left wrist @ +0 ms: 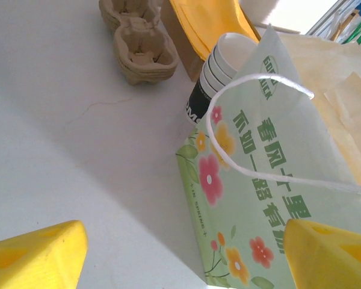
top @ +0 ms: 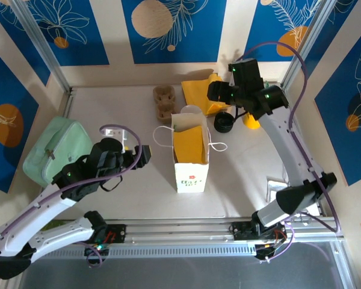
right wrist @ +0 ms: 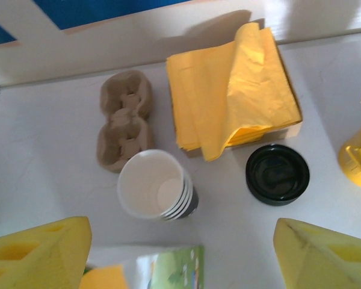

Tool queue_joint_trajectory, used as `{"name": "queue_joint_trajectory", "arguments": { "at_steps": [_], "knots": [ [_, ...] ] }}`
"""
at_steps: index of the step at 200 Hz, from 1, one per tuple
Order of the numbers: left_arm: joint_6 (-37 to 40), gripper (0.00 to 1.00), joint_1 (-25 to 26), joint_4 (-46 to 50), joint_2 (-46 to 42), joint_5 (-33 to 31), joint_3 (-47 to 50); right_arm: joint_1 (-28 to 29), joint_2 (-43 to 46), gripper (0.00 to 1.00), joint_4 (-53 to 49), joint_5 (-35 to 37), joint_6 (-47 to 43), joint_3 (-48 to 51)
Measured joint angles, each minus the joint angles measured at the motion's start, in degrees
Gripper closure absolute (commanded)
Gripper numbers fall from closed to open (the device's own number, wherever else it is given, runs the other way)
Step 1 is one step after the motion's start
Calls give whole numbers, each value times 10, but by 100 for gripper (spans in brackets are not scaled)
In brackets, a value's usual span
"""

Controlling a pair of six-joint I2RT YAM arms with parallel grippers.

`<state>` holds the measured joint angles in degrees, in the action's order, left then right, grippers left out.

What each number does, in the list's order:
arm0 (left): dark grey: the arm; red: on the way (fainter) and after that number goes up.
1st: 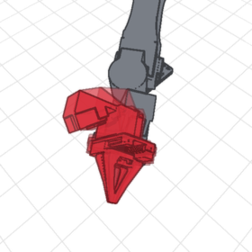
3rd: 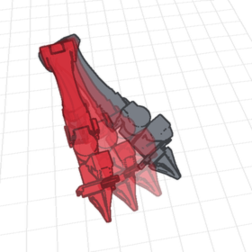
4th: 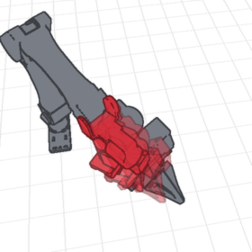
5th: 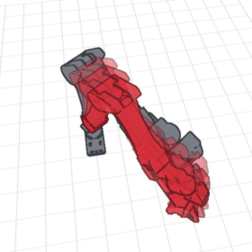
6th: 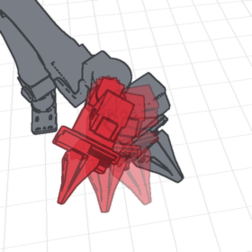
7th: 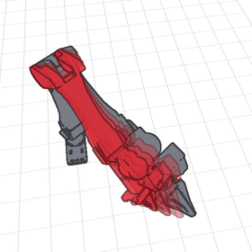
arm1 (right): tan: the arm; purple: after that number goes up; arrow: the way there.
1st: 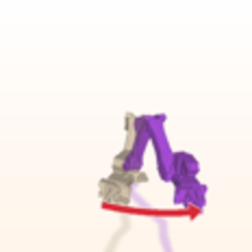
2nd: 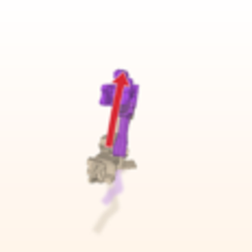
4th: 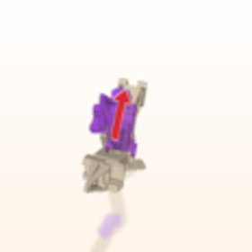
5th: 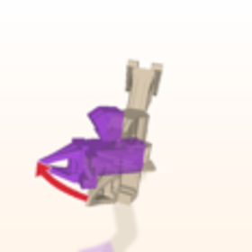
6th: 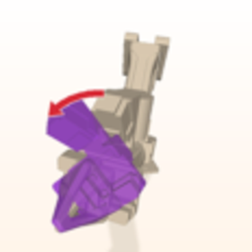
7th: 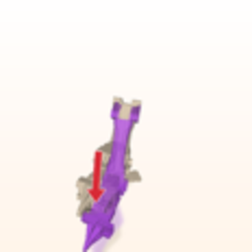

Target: Pack the takeout coffee

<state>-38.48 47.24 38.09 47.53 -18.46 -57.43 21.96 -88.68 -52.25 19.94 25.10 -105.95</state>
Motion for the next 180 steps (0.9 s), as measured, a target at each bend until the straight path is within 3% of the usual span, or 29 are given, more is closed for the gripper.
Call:
{"name": "queue_joint_trajectory", "arguments": {
  "at_steps": [89, 180],
  "knots": [
    [54, 16, 0, -43, 23, 4, -23, -51, -213, 20, 6, 10, -6, -113],
    [75, 16, 0, -47, 21, -17, -23, -55, -345, 21, 5, 13, 7, -179]
  ]
}}
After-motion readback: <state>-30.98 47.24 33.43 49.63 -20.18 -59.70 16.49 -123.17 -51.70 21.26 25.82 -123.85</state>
